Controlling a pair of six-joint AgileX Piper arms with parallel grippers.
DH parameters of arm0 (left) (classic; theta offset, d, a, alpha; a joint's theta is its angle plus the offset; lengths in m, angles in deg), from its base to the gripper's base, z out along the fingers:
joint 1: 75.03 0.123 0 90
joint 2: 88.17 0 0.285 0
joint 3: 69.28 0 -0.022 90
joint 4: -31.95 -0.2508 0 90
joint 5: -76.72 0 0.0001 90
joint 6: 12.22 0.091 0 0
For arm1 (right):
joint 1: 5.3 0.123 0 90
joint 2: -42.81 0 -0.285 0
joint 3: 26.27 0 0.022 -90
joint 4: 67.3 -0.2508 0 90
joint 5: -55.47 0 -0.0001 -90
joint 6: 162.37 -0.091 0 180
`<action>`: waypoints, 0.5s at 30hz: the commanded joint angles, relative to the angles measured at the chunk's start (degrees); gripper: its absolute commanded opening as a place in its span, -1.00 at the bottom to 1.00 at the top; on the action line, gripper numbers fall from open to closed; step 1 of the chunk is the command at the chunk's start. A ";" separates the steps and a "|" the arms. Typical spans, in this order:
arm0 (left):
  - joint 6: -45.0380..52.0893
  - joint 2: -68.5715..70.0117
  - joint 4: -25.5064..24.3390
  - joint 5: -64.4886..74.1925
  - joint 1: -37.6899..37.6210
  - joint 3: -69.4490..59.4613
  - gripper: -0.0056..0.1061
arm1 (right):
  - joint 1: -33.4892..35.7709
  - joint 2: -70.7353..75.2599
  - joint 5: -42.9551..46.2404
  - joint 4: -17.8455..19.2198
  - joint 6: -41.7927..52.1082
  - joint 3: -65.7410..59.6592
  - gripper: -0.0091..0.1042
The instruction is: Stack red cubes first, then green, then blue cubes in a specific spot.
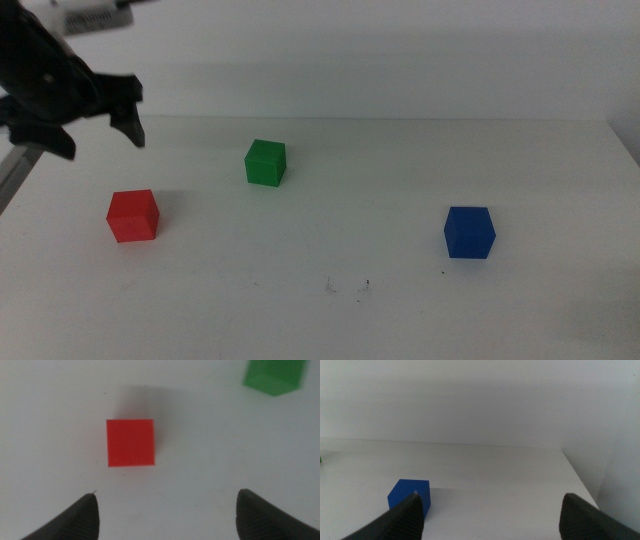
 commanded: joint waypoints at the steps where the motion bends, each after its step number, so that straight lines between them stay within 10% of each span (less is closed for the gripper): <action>1: -0.92 -3.42 -1.74 -0.67 0.00 1.14 0.78 | -0.20 0.24 0.52 0.21 0.27 -0.16 0.66; 15: -1.94 -16.28 -6.48 -8.72 0.00 1.14 0.78 | -0.20 0.24 0.52 0.21 0.27 -0.16 0.66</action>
